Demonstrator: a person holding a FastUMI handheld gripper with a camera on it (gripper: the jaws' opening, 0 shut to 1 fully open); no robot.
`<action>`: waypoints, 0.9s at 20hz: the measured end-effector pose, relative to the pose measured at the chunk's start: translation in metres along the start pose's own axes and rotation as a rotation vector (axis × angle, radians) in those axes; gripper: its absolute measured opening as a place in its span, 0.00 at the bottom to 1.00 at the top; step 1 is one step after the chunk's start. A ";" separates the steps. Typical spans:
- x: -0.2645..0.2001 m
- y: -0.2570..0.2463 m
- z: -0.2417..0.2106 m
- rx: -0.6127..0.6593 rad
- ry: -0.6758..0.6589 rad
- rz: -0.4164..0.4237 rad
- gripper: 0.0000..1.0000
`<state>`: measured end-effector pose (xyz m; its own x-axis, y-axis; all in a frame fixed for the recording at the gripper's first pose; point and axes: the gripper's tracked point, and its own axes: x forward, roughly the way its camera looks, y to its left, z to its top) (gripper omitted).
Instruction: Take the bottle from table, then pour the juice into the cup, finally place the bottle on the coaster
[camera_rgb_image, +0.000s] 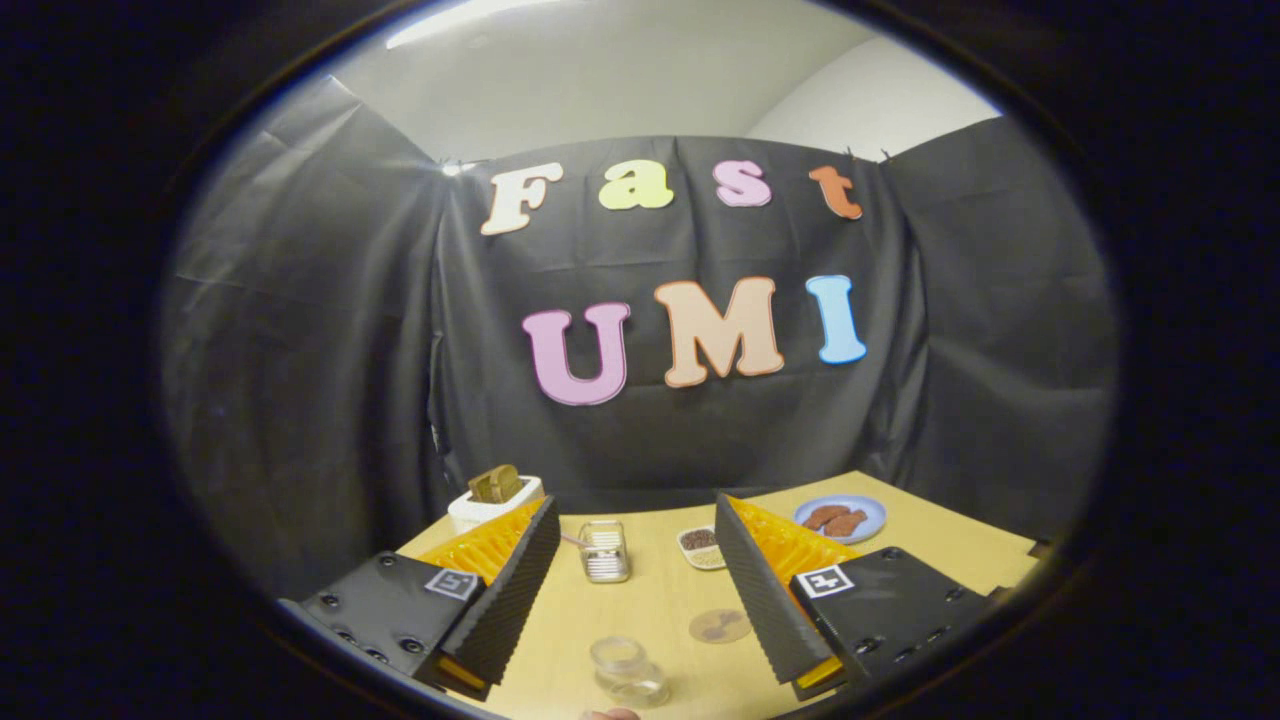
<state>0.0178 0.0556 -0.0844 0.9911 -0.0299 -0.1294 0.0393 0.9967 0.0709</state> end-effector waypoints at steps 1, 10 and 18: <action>0.002 0.001 -0.012 -0.001 0.023 -0.001 0.99; 0.003 0.009 -0.117 -0.050 0.224 0.025 0.99; -0.002 0.005 -0.193 -0.086 0.365 0.014 0.99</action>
<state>-0.0085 0.0750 -0.2751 0.8805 -0.0032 -0.4740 0.0004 1.0000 -0.0061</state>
